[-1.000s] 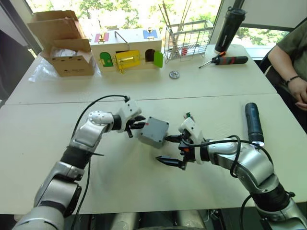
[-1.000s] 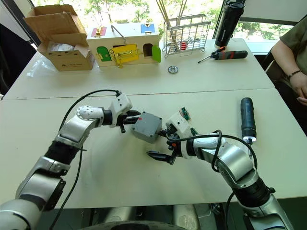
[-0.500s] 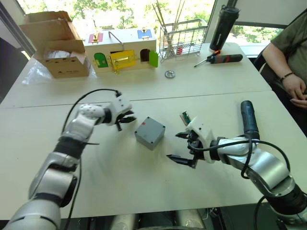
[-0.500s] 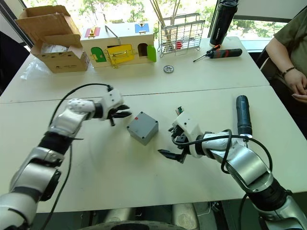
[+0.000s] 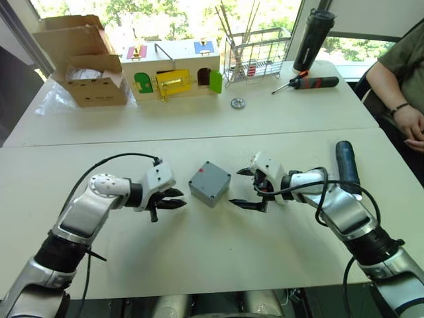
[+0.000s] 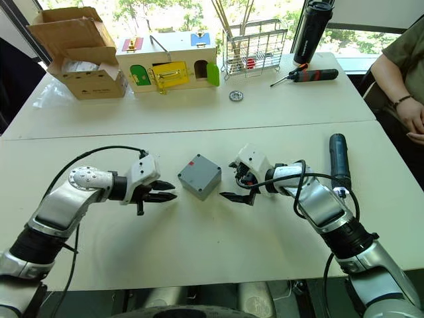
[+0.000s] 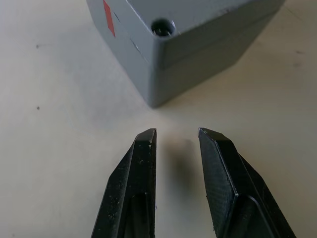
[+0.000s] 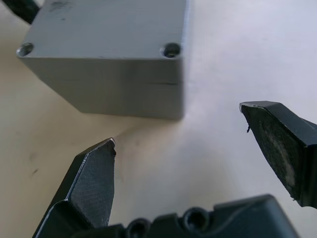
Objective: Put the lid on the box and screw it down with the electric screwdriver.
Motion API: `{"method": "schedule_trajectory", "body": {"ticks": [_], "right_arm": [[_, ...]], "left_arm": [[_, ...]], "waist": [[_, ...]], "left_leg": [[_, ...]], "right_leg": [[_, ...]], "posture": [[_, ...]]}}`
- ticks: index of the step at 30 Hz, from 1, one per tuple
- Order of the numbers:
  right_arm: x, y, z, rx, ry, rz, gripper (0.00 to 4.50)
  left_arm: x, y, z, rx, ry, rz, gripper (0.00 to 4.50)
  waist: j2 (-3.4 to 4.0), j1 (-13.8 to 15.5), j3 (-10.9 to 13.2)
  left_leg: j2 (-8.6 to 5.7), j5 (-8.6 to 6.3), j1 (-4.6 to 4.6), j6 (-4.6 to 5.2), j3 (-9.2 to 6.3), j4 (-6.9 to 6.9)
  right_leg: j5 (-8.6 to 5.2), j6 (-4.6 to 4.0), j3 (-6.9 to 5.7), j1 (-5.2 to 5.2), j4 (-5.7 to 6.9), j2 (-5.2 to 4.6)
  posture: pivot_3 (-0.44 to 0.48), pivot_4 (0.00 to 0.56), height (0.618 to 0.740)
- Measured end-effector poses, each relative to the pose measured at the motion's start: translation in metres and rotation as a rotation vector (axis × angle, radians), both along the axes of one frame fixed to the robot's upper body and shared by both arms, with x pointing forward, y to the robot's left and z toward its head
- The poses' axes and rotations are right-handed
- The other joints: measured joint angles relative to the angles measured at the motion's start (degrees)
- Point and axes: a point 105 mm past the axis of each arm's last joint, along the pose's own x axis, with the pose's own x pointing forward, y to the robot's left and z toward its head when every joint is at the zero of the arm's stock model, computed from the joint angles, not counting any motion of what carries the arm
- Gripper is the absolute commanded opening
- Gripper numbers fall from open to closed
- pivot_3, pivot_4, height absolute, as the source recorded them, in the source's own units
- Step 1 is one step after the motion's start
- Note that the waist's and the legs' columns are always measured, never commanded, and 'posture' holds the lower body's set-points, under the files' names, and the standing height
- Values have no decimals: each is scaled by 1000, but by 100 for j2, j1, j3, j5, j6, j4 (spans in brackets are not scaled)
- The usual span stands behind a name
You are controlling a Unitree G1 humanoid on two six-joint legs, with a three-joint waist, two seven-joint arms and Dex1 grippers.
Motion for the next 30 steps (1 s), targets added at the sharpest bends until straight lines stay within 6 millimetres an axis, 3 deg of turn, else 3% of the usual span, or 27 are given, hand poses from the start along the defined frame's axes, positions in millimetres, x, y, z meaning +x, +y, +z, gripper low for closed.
{"method": "schedule_trajectory", "body": {"ticks": [10,25,28,30], "right_arm": [[-23,5,-5,4,55,40,4480],[-34,0,-6,-2,69,-30,4480],[-33,-13,9,38,73,-97,4480],[-30,-22,30,142,89,-161,4480]], "left_arm": [[39,-9,4,-17,-100,78,1343],[42,-20,1,-21,-108,21,1343],[40,-11,6,-16,-111,25,1343],[39,3,15,-36,-96,47,1343]], "waist": [[-1,19,0],[-2,25,0],[-2,16,0],[-2,5,0]], "left_leg": [[0,0,0,0,-1,9],[-1,0,-1,0,-2,18],[0,-1,-3,1,-2,17],[4,-1,-3,1,-4,15]], "right_leg": [[0,0,-2,2,1,0],[0,0,-1,6,2,0],[0,0,-1,4,2,0],[0,0,-1,3,2,0]], "posture": [[0,150,740],[0,150,740],[0,150,740],[0,150,740]]}}
